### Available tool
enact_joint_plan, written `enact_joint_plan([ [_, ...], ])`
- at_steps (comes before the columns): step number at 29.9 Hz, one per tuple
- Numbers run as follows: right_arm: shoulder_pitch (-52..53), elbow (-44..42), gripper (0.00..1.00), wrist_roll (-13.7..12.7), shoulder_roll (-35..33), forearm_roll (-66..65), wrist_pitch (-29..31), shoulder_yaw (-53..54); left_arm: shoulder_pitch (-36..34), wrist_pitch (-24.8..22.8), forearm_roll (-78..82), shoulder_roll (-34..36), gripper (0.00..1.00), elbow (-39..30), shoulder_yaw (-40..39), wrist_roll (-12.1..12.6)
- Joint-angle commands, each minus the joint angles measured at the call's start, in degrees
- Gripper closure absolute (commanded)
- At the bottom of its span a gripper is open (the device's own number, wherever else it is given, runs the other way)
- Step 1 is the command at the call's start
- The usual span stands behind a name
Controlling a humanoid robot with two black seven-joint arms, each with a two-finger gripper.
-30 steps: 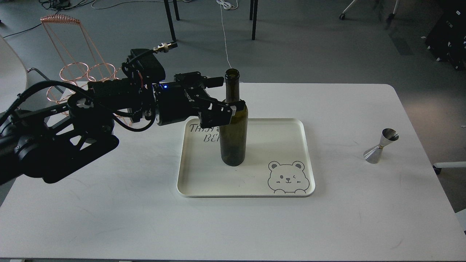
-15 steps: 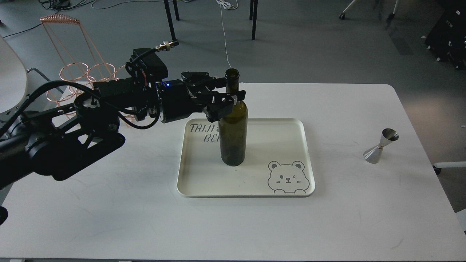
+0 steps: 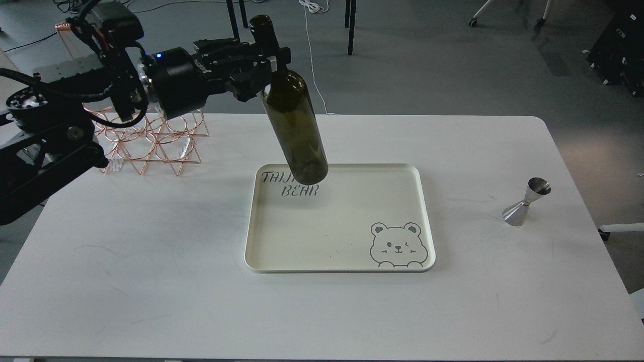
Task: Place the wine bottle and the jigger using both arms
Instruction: 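Lift the wine bottle off the tray toward the copper wine rack, then lower the bottle into the wine rack slot and open the left gripper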
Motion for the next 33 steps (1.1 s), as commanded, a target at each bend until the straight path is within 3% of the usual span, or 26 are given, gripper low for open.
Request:
enact_joint_plan([
  [1, 0.1, 0.1, 0.03, 0.0, 0.0, 0.0, 0.0, 0.0, -2.5, -0.4, -1.1, 7.9, 0.79, 0.4, -0.3, -0.2],
  [5, 0.1, 0.1, 0.03, 0.0, 0.0, 0.0, 0.0, 0.0, -4.5, -1.8, -0.8, 15.3, 0.81, 0.7, 0.1, -0.6],
  [10, 0.0, 0.2, 0.03, 0.0, 0.0, 0.0, -0.1, 0.0, -6.1, -2.6, -0.2, 18.1, 0.84, 6.4, 0.3, -2.0],
  [14, 0.1, 0.2, 0.03, 0.0, 0.0, 0.0, -0.1, 0.0, -5.8, -2.4, 0.9, 16.1, 0.86, 14.9, 0.9, -2.4],
  [19, 0.1, -0.2, 0.03, 0.1, 0.0, 0.0, 0.0, 0.0, -5.8, -1.4, 1.9, 12.9, 0.87, 20.3, 3.9, -2.9],
  [33, -0.1, -0.1, 0.03, 0.1, -0.2, 0.0, 0.0, 0.9, -6.2, 2.0, 1.9, 6.9, 0.87, 27.2, 5.5, -2.6],
])
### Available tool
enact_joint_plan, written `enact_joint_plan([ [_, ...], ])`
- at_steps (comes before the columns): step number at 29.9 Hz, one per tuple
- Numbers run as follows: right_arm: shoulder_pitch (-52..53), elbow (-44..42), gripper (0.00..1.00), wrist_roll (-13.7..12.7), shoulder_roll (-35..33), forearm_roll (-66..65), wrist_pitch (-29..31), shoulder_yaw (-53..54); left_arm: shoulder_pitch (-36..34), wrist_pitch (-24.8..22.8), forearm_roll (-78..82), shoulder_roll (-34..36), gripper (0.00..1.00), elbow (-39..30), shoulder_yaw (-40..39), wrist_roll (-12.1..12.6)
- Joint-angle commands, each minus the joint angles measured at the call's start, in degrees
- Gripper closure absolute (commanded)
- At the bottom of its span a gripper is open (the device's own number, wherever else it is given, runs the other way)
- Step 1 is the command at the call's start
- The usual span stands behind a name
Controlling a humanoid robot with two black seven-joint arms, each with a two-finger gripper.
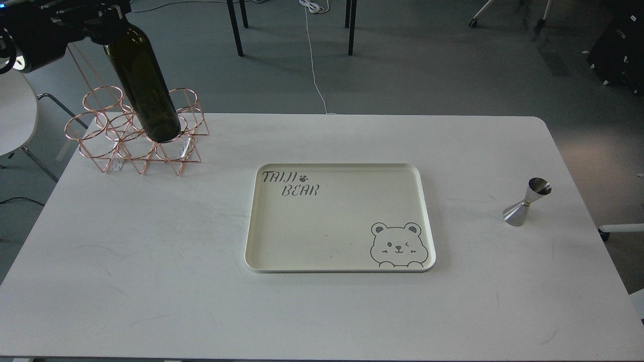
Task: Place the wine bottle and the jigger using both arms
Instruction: 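Lower the bottle into the wine rack slot and open the left gripper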
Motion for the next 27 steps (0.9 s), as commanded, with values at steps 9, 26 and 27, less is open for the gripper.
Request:
enact_joint_plan([
  [9, -0.2, 0.1, 0.03, 0.0, -0.3, 0.0, 0.0, 0.1, 0.7, 1.4, -0.1, -0.7, 0.84, 0.6, 2.3, -0.3],
  [26, -0.4, 0.2, 0.03, 0.0, -0.3, 0.0, -0.1, 0.1, 2.6, 5.3, -2.5, -4.2, 0.46, 4.2, 8.0, -1.7],
  [27, -0.4, 0.2, 0.03, 0.0, -0.4, 0.0, 0.0, 0.1, 2.6, 5.3, -3.1, -4.2, 0.42, 4.2, 8.0, -1.7],
])
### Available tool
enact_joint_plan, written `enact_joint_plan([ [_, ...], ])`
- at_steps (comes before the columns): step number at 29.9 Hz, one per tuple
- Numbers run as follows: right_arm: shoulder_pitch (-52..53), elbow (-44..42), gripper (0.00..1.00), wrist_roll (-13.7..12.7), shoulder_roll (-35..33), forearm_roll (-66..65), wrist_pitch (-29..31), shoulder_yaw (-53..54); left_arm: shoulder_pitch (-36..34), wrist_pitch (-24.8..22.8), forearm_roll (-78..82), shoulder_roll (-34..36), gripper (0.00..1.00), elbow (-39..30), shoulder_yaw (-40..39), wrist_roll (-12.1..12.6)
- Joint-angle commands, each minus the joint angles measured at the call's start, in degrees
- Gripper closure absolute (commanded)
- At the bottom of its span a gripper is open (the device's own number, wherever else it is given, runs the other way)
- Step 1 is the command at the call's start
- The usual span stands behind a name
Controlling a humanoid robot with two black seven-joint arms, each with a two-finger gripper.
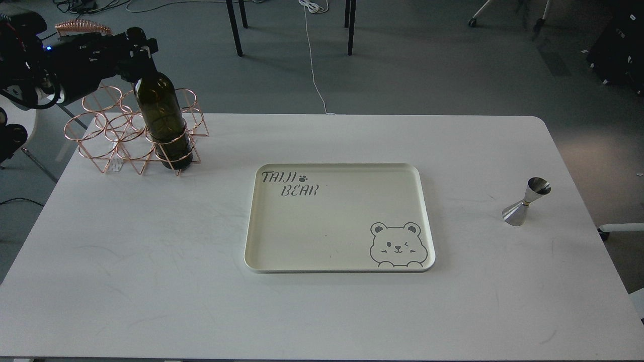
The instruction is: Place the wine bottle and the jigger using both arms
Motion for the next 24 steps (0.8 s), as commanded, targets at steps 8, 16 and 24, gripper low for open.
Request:
enact_joint_plan([
  [8, -0.1, 0.0, 0.03, 0.0, -0.1, 0.1, 0.1, 0.1, -0.2, 1.1, -14.9, 0.4, 0.04, 0.6, -1.0, -0.2],
  [16, -0.2, -0.8, 0.01, -0.2, -0.1, 0.1, -0.6, 1.2, -0.4, 2.2, -53.5, 3.4, 0.02, 2.1, -2.4, 0.2],
  [24, -2.7, -5.5, 0.01, 0.9, 0.5, 8.6, -0.1, 1.3, 0.3, -1.2, -78.6, 4.0, 0.02, 3.0, -2.3, -0.1],
])
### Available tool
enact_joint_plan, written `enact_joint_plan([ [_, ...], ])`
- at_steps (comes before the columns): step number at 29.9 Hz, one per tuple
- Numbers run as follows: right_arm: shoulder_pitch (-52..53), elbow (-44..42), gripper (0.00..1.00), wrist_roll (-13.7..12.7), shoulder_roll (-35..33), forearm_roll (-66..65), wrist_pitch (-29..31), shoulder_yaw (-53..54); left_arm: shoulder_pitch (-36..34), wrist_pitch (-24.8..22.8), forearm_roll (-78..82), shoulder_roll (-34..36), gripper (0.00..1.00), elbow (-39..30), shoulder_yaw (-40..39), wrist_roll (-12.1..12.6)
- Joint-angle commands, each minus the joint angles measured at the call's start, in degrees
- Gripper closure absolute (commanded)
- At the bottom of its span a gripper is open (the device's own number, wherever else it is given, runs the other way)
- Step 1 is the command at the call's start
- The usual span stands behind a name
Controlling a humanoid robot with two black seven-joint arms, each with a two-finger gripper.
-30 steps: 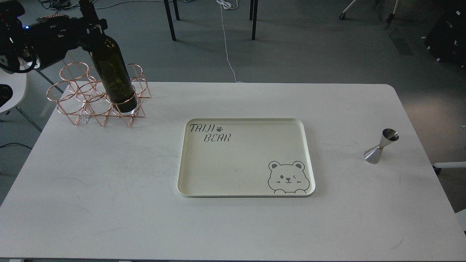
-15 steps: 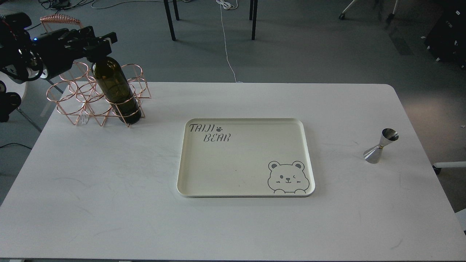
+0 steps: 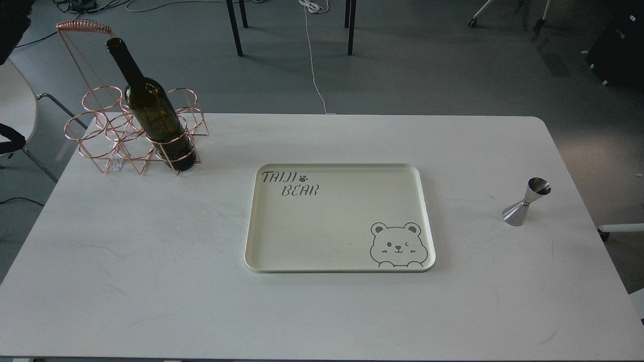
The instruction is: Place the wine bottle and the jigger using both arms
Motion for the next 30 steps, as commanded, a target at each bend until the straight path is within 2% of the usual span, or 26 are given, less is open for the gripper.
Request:
enact_joint_plan([
  [1, -1.6, -0.5, 0.01, 0.5, 0.1, 6.8, 0.2, 0.0, 0.5, -3.0, -13.8, 0.1, 0.02, 0.3, 0.0, -0.3],
  [5, -1.7, -0.5, 0.01, -0.1, 0.1, 9.1, 0.3, 0.1, 2.4, -6.6, -26.9, -0.4, 0.02, 1.5, 0.0, -0.5],
  [9, -1.7, -0.5, 0.01, -1.0, 0.2, 9.7, 1.4, 2.1, 5.1, -12.7, -40.4, -3.2, 0.02, 7.0, 0.0, -1.5],
  [13, -2.0, -1.1, 0.01, -5.7, 0.2, 16.2, 4.7, 3.4, 7.3, -20.5, -46.5, -5.5, 0.02, 14.0, 0.0, -1.3],
  [15, -2.5, -2.8, 0.01, -7.1, 0.2, 20.5, 7.0, 3.6, 8.3, -23.0, -47.4, -6.2, 0.02, 15.4, 0.0, -1.1],
  [20, -3.1, -10.6, 0.01, -7.5, 5.4, 25.2, 14.7, 3.7, 13.0, -25.9, -53.9, -7.6, 0.02, 16.2, -2.4, 0.0],
  [23, -3.1, -15.4, 0.01, -7.5, 8.5, 25.6, 17.7, 3.9, 16.7, -27.6, -56.9, -9.1, 0.02, 16.3, -7.0, 3.0],
  [26, -3.3, -17.6, 0.01, -7.5, 10.5, 25.8, 21.1, 5.9, 19.6, -27.6, -57.0, -9.8, 0.02, 16.3, -12.5, 4.4],
  [30, -5.4, -17.7, 0.01, -7.4, 11.8, 25.8, 22.7, 10.4, 22.0, -27.6, -57.0, -10.8, 0.02, 16.3, -15.7, 4.8],
])
